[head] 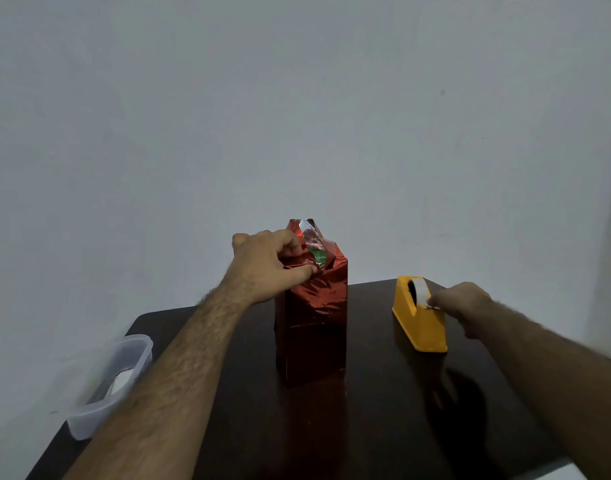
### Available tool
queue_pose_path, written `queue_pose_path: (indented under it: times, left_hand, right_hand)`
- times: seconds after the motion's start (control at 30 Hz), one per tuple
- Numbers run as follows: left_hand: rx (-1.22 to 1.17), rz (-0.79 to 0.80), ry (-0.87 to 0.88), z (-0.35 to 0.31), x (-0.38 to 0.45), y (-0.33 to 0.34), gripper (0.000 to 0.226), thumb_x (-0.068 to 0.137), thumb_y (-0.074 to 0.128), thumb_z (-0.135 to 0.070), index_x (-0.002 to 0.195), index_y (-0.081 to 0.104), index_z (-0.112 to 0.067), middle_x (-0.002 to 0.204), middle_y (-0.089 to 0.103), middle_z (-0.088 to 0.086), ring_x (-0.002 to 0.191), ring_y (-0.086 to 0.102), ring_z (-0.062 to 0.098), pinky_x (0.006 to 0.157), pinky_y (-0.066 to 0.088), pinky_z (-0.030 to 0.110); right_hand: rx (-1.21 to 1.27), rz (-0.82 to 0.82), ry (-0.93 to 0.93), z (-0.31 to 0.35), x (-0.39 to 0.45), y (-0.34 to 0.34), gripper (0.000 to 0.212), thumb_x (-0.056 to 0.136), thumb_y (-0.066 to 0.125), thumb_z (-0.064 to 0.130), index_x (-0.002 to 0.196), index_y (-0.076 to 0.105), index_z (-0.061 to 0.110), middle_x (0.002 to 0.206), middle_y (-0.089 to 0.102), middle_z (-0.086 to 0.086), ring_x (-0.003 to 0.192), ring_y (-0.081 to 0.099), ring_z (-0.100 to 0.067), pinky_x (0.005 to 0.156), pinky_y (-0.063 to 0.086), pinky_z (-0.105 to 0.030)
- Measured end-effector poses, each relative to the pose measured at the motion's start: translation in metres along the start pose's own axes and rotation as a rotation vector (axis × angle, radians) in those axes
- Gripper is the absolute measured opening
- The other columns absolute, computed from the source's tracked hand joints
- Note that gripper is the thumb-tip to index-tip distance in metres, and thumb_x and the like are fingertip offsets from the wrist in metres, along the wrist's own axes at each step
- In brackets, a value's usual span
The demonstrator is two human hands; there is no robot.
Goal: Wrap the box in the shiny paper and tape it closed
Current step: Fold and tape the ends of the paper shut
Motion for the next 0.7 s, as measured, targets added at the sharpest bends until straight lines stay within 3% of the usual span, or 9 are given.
queue_pose_path:
  times: [0.07,0.13,0.23,0.33,0.47,0.6,0.7]
  left_hand:
    - [-0.006,0.004,-0.004,0.000,0.000,0.001,0.042,0.066,0.075,-0.072,0.091,0.067,-0.039,0.095,0.073,-0.022,0.100,0.063,-0.004,0.106,0.021,0.035]
    - [-0.014,0.003,-0.012,0.001,0.000,0.001,0.042,0.065,0.074,-0.074,0.090,0.066,-0.040,0.095,0.073,-0.021,0.102,0.063,-0.003,0.105,0.021,0.034]
    - [-0.032,-0.004,-0.024,0.002,0.000,0.001,0.044,0.064,0.074,-0.074,0.090,0.067,-0.039,0.094,0.073,-0.021,0.100,0.064,-0.005,0.106,0.022,0.036]
    - [-0.046,-0.011,-0.031,0.004,0.000,0.000,0.044,0.062,0.074,-0.075,0.088,0.067,-0.040,0.093,0.074,-0.022,0.097,0.066,-0.005,0.106,0.021,0.035]
    - [-0.056,-0.025,-0.027,0.004,0.000,-0.001,0.041,0.062,0.077,-0.071,0.086,0.067,-0.039,0.091,0.074,-0.022,0.095,0.066,-0.006,0.101,0.018,0.031]
    - [-0.056,-0.026,-0.031,0.006,0.000,-0.002,0.048,0.058,0.072,-0.077,0.086,0.067,-0.038,0.091,0.074,-0.021,0.093,0.067,-0.006,0.103,0.020,0.035]
    - [-0.048,-0.033,-0.042,0.006,0.000,-0.003,0.046,0.060,0.075,-0.074,0.086,0.067,-0.037,0.090,0.073,-0.020,0.093,0.066,-0.005,0.102,0.020,0.035]
  right_hand:
    - [0.016,0.057,0.054,0.000,-0.001,0.005,0.067,0.092,0.081,0.022,0.146,0.048,0.001,0.146,0.054,-0.024,0.124,0.057,-0.043,0.084,0.050,-0.050]
    - [0.049,0.095,0.109,-0.001,-0.001,0.010,0.071,0.092,0.080,0.022,0.151,0.045,0.005,0.149,0.052,-0.023,0.124,0.057,-0.043,0.083,0.051,-0.051]
    - [0.152,0.099,0.181,-0.003,0.004,0.014,0.056,0.096,0.072,0.016,0.146,0.049,0.007,0.147,0.053,-0.019,0.124,0.056,-0.040,0.082,0.052,-0.051]
    - [0.296,0.113,0.286,-0.009,0.001,0.020,0.043,0.094,0.068,0.007,0.135,0.055,0.006,0.135,0.057,-0.015,0.112,0.056,-0.036,0.085,0.056,-0.049]
    - [0.461,0.117,0.311,-0.002,-0.010,0.020,0.026,0.095,0.062,0.011,0.121,0.058,0.009,0.127,0.053,-0.013,0.119,0.051,-0.039,0.101,0.051,-0.058]
    - [0.547,0.142,0.301,0.004,-0.011,0.020,0.035,0.098,0.060,0.015,0.134,0.061,0.012,0.149,0.050,-0.010,0.137,0.046,-0.041,0.104,0.049,-0.064]
    - [0.573,0.201,0.306,-0.004,-0.010,0.027,0.016,0.094,0.065,0.022,0.108,0.065,0.015,0.144,0.059,-0.002,0.134,0.052,-0.035,0.096,0.054,-0.060]
Point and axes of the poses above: each hand's wrist, its own x-axis towards the middle knuckle, its own y-axis out of the palm, z = x × y, the point moved 8 cm from there along x, towards the middle knuckle
